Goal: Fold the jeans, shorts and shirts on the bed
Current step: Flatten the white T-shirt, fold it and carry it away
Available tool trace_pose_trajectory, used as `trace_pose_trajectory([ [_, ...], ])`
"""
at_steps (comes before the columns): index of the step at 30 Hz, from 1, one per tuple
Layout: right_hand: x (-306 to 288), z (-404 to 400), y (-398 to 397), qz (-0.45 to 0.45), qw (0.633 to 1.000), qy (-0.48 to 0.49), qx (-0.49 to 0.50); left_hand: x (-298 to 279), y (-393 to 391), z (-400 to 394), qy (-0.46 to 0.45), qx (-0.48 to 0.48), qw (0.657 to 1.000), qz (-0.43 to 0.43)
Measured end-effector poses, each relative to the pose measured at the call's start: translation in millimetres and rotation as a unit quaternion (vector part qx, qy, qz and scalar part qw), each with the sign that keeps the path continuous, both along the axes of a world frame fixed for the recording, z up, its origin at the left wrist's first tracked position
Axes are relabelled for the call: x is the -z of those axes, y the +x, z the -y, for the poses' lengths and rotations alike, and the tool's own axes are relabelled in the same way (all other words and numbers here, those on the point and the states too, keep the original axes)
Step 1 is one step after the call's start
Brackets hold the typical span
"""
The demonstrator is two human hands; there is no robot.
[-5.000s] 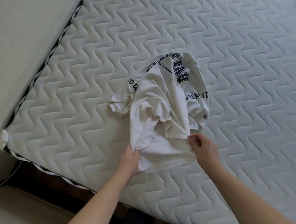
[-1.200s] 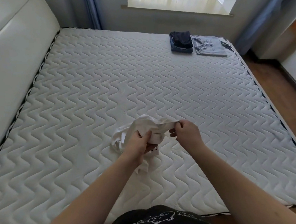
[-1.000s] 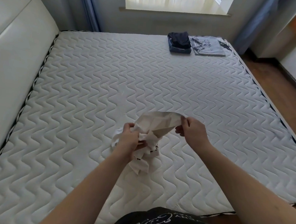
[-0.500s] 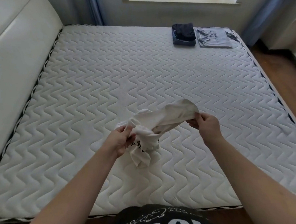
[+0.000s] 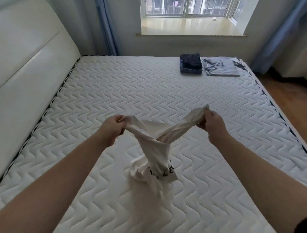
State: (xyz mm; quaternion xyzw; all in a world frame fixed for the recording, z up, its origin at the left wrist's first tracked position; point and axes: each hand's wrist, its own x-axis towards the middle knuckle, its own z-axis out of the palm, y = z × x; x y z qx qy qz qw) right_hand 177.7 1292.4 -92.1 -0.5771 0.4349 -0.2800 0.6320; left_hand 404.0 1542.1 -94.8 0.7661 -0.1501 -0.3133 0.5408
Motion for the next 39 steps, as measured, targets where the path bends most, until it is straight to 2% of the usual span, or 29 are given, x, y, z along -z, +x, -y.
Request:
trace_pose_trajectory([
  [3,-44,34,17,-0.044,0.993,-0.103,-0.045,-45,27,22,-0.008,0.019,0.999,0.040],
  [6,-82,71,29,-0.064,0.982,-0.164,-0.062,-94,54,41,-0.014,0.024,0.998,0.058],
  [9,-114,100,26,-0.119,0.958,-0.256,-0.059,-134,81,47,-0.025,0.035,0.996,0.080],
  [12,-134,123,17,-0.162,0.933,-0.320,-0.018,-161,106,42,0.004,0.026,0.984,0.176],
  [15,-146,142,5,-0.179,0.923,-0.337,0.047,-176,126,33,0.050,-0.009,0.960,0.275],
  [19,-152,160,-12,-0.201,0.911,-0.339,0.123,-181,140,17,0.111,-0.035,0.903,0.414],
  [23,-141,162,-28,-0.213,0.899,-0.349,0.153,-168,148,3,0.165,-0.054,0.864,0.474],
  [27,-99,145,-41,-0.258,0.898,-0.335,0.123,-127,156,-12,0.222,-0.039,0.866,0.446],
  [31,-18,108,-69,-0.261,0.933,-0.238,0.068,-48,148,-38,0.293,0.007,0.901,0.319],
  [36,87,43,-122,-0.221,0.969,-0.099,0.050,54,104,-89,0.242,-0.011,0.955,0.170],
  [39,132,2,-155,-0.214,0.975,-0.018,0.053,114,67,-124,0.230,-0.030,0.970,0.076],
])
